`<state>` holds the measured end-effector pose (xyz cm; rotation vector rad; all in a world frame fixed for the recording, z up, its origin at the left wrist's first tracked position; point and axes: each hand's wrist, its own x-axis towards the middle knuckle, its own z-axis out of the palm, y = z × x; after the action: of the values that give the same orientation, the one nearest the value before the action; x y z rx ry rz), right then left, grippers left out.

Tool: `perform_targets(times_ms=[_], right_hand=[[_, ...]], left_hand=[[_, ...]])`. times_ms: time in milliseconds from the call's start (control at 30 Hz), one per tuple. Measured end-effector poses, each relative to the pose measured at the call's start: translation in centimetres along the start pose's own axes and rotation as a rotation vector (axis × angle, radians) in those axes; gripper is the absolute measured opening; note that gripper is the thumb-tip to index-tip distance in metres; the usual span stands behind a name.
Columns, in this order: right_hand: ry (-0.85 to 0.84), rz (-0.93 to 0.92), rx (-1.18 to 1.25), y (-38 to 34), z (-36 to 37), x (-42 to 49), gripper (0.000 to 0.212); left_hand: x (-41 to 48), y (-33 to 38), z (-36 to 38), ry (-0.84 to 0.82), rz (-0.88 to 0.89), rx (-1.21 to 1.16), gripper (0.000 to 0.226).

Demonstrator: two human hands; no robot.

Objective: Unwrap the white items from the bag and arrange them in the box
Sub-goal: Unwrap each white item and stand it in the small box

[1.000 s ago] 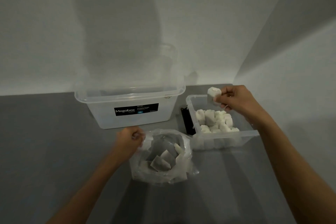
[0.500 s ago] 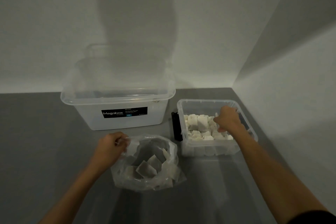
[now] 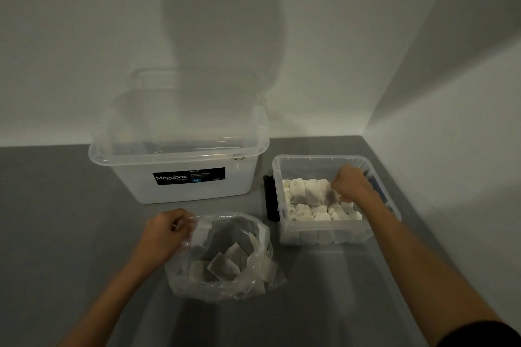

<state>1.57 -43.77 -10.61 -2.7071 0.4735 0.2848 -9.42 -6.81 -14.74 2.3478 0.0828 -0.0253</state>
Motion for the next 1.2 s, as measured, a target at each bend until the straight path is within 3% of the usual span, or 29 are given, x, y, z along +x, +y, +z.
perform_targets(times_ms=[267, 433, 500, 567, 667, 800, 900, 1000, 1200], right_hand=[[-0.06, 0.106, 0.351, 0.7, 0.8, 0.3, 0.026], [-0.008, 0.09, 0.11, 0.4, -0.3, -0.6, 0.024], [0.014, 0.018, 0.125, -1.0, -2.1, -2.6, 0.01], [0.033, -0.146, 0.322, -3.6, -3.7, -6.1, 0.014], [-0.107, -0.436, 0.474, -8.8, -3.7, -13.1, 0.012], [-0.351, -0.555, 0.201, -13.0, 3.8, -17.7, 0.015], [-0.386, -0.461, -0.119, -14.0, 9.8, -16.9, 0.025], [-0.456, -0.319, -0.272, -13.7, 12.4, -16.0, 0.038], [-0.283, -0.445, -0.318, -12.0, 13.2, -16.8, 0.026]], left_hand=[[-0.1, 0.1, -0.1, -0.001, 0.0, 0.003, 0.015], [0.0, 0.4, -0.1, 0.014, 0.0, -0.017, 0.012], [-0.1, 0.5, -0.1, 0.018, 0.01, -0.035, 0.011], [-0.2, 0.7, -0.1, 0.019, 0.025, -0.046, 0.01], [0.0, 0.7, -0.1, -0.006, 0.031, -0.054, 0.009], [-0.1, 0.5, -0.3, 0.003, 0.028, -0.064, 0.007], [-0.4, 0.5, -0.4, 0.008, 0.038, -0.079, 0.008], [-0.5, 0.5, -0.5, 0.005, 0.045, -0.098, 0.007], [-0.9, 0.5, -0.2, 0.003, 0.037, -0.12, 0.006]])
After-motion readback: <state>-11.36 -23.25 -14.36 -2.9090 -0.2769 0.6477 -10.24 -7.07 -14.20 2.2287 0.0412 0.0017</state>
